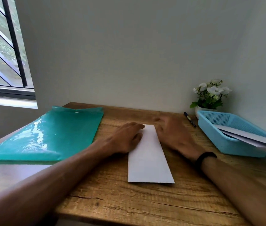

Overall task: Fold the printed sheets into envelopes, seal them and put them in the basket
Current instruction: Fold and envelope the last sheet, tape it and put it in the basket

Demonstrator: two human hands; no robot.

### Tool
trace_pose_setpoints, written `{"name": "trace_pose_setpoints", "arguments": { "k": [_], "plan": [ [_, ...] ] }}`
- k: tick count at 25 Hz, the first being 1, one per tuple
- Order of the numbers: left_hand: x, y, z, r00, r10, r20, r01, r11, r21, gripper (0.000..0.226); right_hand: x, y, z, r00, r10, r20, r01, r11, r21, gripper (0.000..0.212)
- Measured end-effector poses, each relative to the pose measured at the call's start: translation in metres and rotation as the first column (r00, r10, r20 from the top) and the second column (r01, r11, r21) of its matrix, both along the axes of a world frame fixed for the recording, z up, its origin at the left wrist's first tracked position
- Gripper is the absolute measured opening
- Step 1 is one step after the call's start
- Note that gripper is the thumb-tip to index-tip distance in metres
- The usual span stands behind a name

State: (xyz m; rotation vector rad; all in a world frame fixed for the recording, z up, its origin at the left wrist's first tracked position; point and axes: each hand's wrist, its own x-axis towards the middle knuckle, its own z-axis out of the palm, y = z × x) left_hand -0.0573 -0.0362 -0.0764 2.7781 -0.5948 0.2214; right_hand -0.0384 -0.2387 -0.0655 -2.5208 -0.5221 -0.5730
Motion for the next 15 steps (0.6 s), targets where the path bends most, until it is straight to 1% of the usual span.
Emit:
{"name": "trace_pose_setpoints", "arguments": {
  "k": [1, 2, 3, 4, 6, 8, 10, 11, 12, 13, 14, 15],
  "plan": [
    [0.003, 0.002, 0.0, 1.0, 0.001, -0.01, -0.001, 0.999, 0.036, 0.05, 0.008, -0.013, 0.002, 0.993, -0.082, 0.082, 0.087, 0.995, -0.05, 0.034],
    [0.005, 0.004, 0.0, 1.0, -0.004, -0.014, 0.005, 0.999, 0.05, 0.049, 0.014, -0.027, 0.003, 0.983, -0.15, 0.105, 0.161, 0.982, -0.099, 0.038],
    [0.007, 0.005, 0.0, 1.0, -0.011, -0.02, 0.012, 0.999, 0.05, 0.047, 0.017, -0.04, 0.004, 0.975, -0.211, 0.07, 0.219, 0.966, -0.137, 0.043],
    [0.008, 0.006, 0.0, 1.0, -0.018, -0.026, 0.019, 0.999, 0.047, 0.046, 0.019, -0.049, 0.004, 0.965, -0.261, -0.002, 0.258, 0.955, -0.147, 0.044],
    [0.009, 0.007, -0.001, 1.0, -0.011, -0.026, 0.012, 1.0, 0.019, 0.045, 0.021, -0.058, 0.002, 0.947, -0.299, -0.117, 0.291, 0.953, -0.081, 0.036],
    [0.006, 0.006, 0.0, 1.0, 0.017, 0.018, -0.016, 0.998, -0.059, 0.046, 0.022, -0.059, 0.001, 0.952, -0.282, -0.117, 0.284, 0.959, 0.0, 0.025],
    [0.003, 0.004, 0.004, 0.992, 0.06, 0.114, -0.04, 0.985, -0.168, 0.048, 0.021, -0.055, 0.004, 0.973, -0.205, -0.102, 0.217, 0.968, 0.124, 0.018],
    [0.003, 0.003, 0.006, 0.984, 0.083, 0.157, -0.048, 0.975, -0.217, 0.05, 0.019, -0.051, 0.006, 0.982, -0.126, -0.138, 0.155, 0.962, 0.223, 0.017],
    [0.002, 0.003, 0.006, 0.978, 0.099, 0.186, -0.048, 0.965, -0.26, 0.054, 0.015, -0.046, 0.008, 0.981, -0.023, -0.193, 0.088, 0.936, 0.34, 0.017],
    [0.002, 0.002, 0.006, 0.975, 0.096, 0.203, -0.031, 0.953, -0.301, 0.06, 0.01, -0.04, 0.01, 0.964, 0.091, -0.249, 0.034, 0.888, 0.459, 0.017],
    [0.002, 0.002, 0.006, 0.976, 0.069, 0.207, 0.007, 0.938, -0.346, 0.067, 0.005, -0.033, 0.011, 0.934, 0.196, -0.298, 0.003, 0.832, 0.555, 0.017],
    [0.003, 0.003, 0.006, 0.977, 0.027, 0.209, 0.058, 0.92, -0.388, 0.072, 0.001, -0.027, 0.012, 0.898, 0.286, -0.333, -0.02, 0.785, 0.619, 0.021]
  ]
}}
